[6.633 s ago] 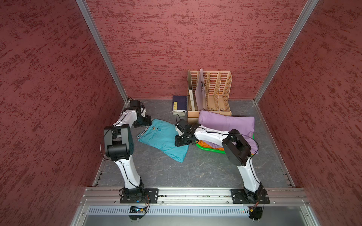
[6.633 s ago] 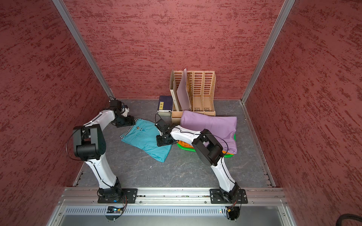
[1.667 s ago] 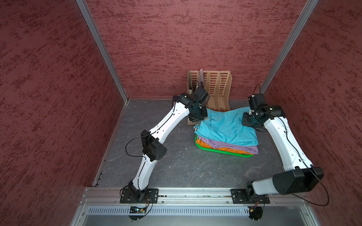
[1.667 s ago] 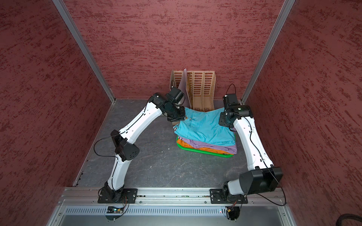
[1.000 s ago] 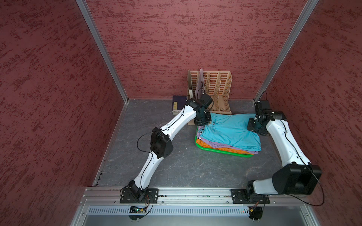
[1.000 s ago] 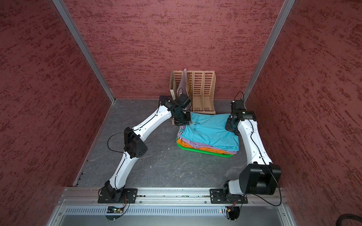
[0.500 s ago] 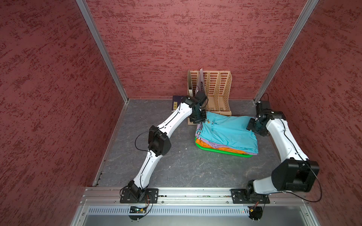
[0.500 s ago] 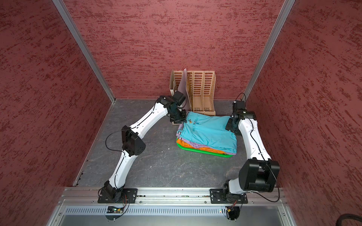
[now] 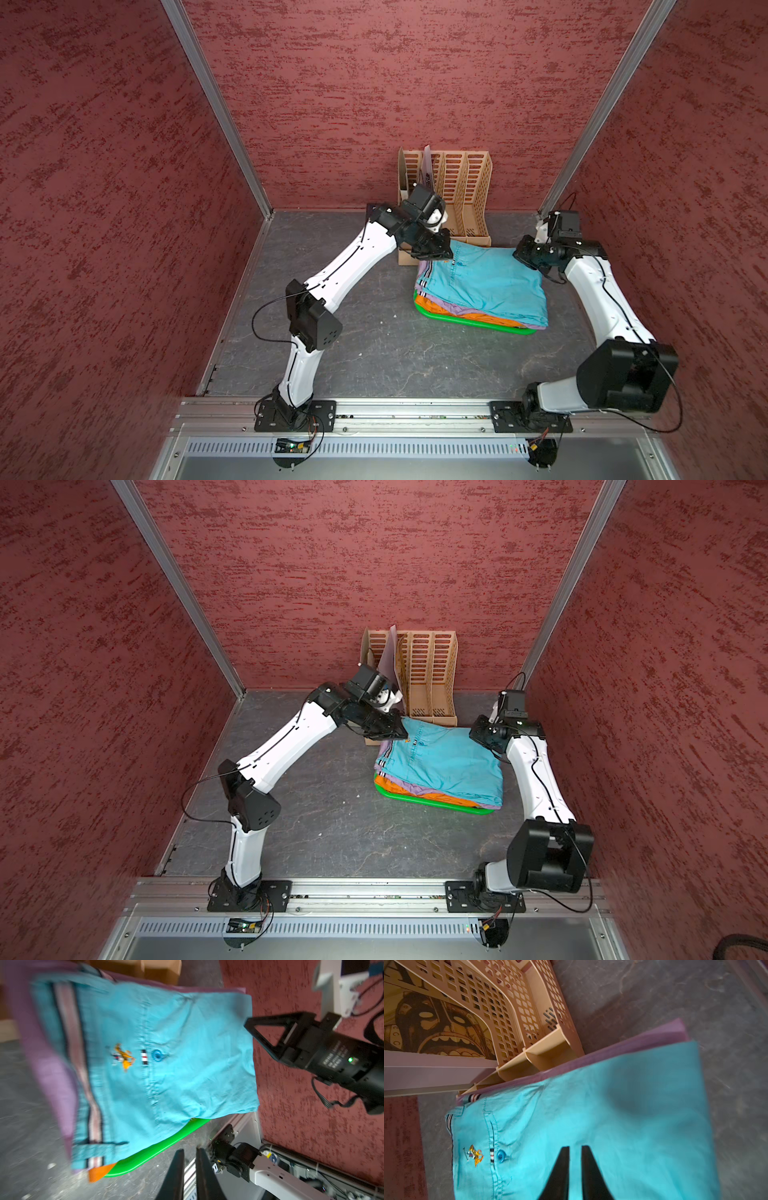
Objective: Put the folded long pants in the basket
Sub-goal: Place the long pant in the basket.
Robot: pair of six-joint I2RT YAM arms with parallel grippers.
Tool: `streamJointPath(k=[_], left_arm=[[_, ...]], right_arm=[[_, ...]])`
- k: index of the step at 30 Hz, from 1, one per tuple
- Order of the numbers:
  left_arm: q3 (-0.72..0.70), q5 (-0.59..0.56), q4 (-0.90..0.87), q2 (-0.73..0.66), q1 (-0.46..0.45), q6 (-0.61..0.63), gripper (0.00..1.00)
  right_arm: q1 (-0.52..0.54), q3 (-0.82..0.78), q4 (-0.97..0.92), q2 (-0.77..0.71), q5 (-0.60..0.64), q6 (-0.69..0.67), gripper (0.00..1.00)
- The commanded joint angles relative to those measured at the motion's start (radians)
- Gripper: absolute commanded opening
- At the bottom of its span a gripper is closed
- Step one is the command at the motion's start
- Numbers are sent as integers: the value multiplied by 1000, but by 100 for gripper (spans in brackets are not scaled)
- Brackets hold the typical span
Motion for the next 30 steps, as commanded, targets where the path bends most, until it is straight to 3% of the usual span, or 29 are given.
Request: streamJointPath(k=[1,5,9,13,18,23,30], left_arm=[[-46,88,60,113,14,42,12],[-237,95,204,123,82,-17,3],[-466,130,385,58,140,-76,2],[-547,116,412,12,148,-67,4],[-559,96,395,-58,153,-53,7],[-478,116,407,-107,161,-46,13],[-278,201,501,14,148,-67,15]], right_arm=[[-96,-105,306,48,-267,135,3],[-141,-191,419,96,-287,176,0],[-206,-266,506,147,-285,238,0],[-255,-308,596,182,-302,306,0],[-325,-311,619,163,-320,345,0],[-324,-274,549,13,-383,369,0],[-285,-392,453,-279,-439,511,0]])
